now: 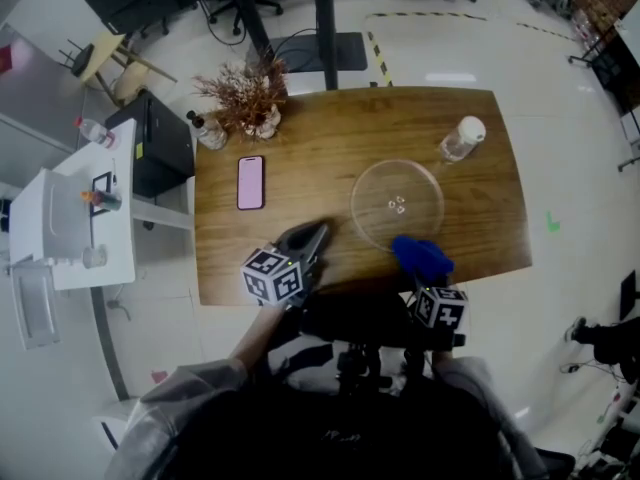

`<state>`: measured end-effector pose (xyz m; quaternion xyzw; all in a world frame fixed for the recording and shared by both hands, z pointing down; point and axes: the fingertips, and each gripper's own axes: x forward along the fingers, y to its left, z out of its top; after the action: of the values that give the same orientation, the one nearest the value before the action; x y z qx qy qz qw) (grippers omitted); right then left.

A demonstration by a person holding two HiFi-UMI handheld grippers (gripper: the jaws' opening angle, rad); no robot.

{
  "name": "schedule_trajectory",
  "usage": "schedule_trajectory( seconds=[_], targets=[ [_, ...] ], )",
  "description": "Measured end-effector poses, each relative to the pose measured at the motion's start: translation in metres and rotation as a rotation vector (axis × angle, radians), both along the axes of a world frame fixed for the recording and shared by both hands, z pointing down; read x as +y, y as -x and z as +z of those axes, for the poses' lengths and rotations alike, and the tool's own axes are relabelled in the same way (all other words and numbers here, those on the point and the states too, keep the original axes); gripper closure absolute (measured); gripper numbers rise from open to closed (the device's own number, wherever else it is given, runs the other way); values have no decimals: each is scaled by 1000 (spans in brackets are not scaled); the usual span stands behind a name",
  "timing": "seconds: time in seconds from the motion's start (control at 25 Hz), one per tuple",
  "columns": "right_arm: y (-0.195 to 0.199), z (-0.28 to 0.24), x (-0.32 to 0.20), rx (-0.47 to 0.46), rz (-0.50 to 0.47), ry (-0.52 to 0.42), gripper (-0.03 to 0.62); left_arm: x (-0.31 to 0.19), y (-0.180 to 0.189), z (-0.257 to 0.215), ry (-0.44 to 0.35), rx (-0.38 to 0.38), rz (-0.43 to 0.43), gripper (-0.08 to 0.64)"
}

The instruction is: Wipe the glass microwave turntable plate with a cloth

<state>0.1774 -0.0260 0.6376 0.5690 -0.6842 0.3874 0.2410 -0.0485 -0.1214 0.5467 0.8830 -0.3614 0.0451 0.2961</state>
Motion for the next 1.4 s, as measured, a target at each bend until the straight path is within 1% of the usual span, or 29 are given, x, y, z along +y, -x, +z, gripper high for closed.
schedule_trajectory(
  seconds=[0.12, 0.28, 0.4, 0.52, 0.6, 0.68, 0.8, 0.96, 1.12, 1.24, 1.4],
  targets=[
    [-8, -1, 8, 3, 75, 10, 499, 2, 0, 1, 0, 1, 28, 563],
    [-3, -3, 22, 9, 122, -5, 499, 8, -2, 2, 0, 0, 77, 563],
    [9, -16, 30, -9, 150, -83, 499, 14, -1, 3, 2, -5, 121, 563],
    [20, -32, 36, -53, 199, -164, 499, 23, 1, 9, 10, -14, 167, 563],
    [27, -43, 44, -91, 242, -204, 499, 32, 0, 15, 23, -18, 204, 563],
    [34, -51, 57, -108, 275, -234, 499, 42, -3, 21, 39, -20, 246, 563],
    [41, -55, 82, -72, 289, -250, 499, 62, -10, 29, 62, -18, 315, 563],
    [39, -48, 120, -19, 306, -210, 499, 90, -27, 33, 78, 4, 382, 563],
    [35, -52, 137, -14, 317, -214, 499, 101, -36, 27, 58, 21, 389, 563],
    [34, -65, 143, -13, 310, -236, 499, 101, -34, 20, 38, 27, 356, 563],
    [36, -79, 152, -7, 268, -272, 499, 106, -27, 13, 13, 37, 298, 563]
  ],
)
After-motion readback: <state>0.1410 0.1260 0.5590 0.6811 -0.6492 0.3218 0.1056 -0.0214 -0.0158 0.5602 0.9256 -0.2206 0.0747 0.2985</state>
